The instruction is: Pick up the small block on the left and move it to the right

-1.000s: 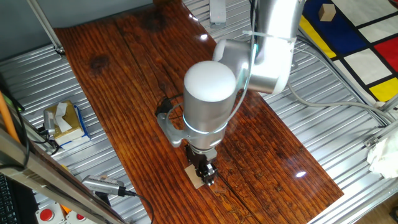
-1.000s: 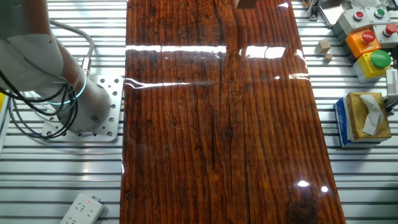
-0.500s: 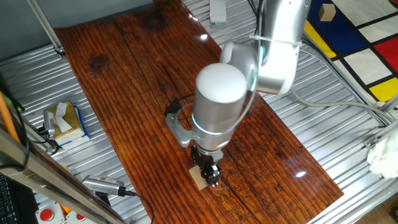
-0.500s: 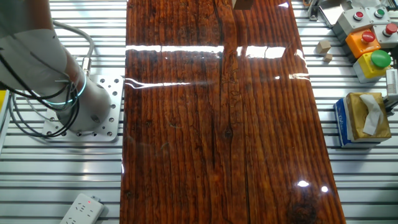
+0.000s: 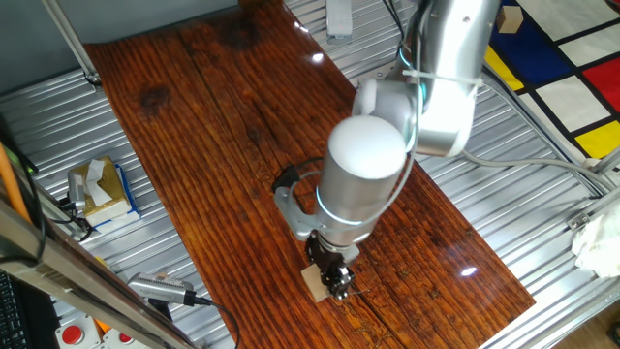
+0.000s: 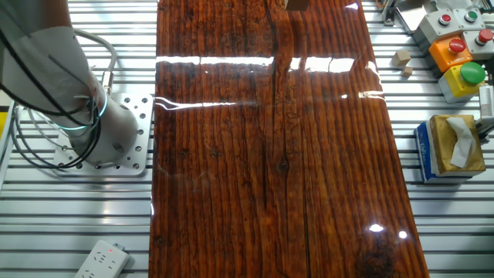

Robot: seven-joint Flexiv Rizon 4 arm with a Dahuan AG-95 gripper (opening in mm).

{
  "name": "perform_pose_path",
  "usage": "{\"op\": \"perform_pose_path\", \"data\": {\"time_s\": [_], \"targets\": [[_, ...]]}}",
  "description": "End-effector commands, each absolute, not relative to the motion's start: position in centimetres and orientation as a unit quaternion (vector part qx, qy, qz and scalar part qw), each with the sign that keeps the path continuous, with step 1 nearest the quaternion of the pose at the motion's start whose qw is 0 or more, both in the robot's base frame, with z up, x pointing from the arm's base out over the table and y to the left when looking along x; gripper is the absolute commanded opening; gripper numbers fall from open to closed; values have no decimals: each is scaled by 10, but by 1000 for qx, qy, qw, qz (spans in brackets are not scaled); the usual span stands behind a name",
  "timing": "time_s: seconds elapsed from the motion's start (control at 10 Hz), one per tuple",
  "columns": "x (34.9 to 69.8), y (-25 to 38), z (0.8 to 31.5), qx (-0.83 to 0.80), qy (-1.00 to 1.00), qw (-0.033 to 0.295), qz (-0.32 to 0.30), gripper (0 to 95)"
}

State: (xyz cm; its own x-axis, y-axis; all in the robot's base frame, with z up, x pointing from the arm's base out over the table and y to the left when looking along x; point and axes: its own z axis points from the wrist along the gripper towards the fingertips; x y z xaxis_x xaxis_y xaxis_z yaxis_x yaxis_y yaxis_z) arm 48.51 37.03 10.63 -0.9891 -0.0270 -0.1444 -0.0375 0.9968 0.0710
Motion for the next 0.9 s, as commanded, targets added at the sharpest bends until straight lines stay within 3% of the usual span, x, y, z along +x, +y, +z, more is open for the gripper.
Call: {"op": "perform_pose_path", "data": {"time_s": [0.1,0.9], "targets": [[486,372,103,-16,997,74,35,0],[485,374,91,-14,996,81,33,0]]}}
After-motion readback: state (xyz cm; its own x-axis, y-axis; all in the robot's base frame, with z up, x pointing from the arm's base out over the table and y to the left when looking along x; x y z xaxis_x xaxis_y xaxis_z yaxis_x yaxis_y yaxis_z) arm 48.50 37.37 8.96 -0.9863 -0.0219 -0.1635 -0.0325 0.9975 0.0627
